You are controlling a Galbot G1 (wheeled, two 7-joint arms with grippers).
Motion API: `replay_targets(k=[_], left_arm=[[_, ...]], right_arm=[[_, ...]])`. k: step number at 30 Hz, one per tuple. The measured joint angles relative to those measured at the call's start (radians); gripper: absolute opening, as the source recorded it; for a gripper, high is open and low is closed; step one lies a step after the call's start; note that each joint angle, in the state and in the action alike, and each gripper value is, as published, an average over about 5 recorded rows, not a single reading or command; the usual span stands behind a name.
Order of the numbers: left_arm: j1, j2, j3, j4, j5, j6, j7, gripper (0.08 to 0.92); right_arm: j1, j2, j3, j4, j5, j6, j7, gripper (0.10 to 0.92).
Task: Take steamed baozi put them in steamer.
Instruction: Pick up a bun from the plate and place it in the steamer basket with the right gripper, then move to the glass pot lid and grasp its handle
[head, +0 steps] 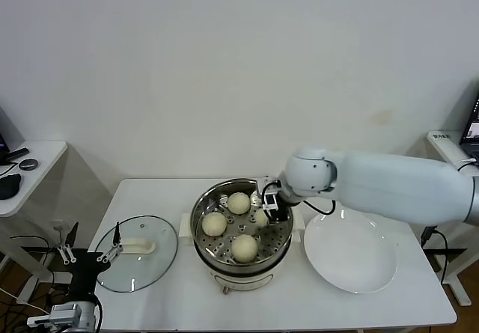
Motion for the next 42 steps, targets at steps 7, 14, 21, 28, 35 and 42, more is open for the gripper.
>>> replay_targets(k=[7,14,21,28,35,42], left_arm=[[0.002,0.0,-0.004,-0.004,-0.003,-0.002,0.0,0.823],[0.001,-0.001,-0.004,-0.006,-0.003,-0.003,0.0,0.823],[-0.003,0.006,-0.006,-0.008,-0.006,-0.002,0.0,0.823],[-0.012,0.014,-0.005,-0.001,-0.01,-0.001,0.003,0.823],[-0.019,0.016,0.0,0.011,-0.024,-0.018,0.014,0.823],[-0.021,0.012,0.011,0.006,-0.028,-0.035,0.017,0.823]], right_arm=[[-0.042,0.007,0.01,-0.014,-0.02,-0.004,0.012,0.445],[-0.061,0.005,0.029,-0.018,-0.028,-0.006,0.02,0.642],[-0.048,-0.018,0.071,0.004,-0.014,-0.007,0.013,0.81],[-0.046,-0.079,0.148,0.062,0.02,-0.003,0.034,0.823],[-0.2,-0.201,0.356,0.144,0.052,0.054,0.199,0.823],[-0.6,-0.257,0.733,0.178,-0.002,0.258,0.419,0.823]])
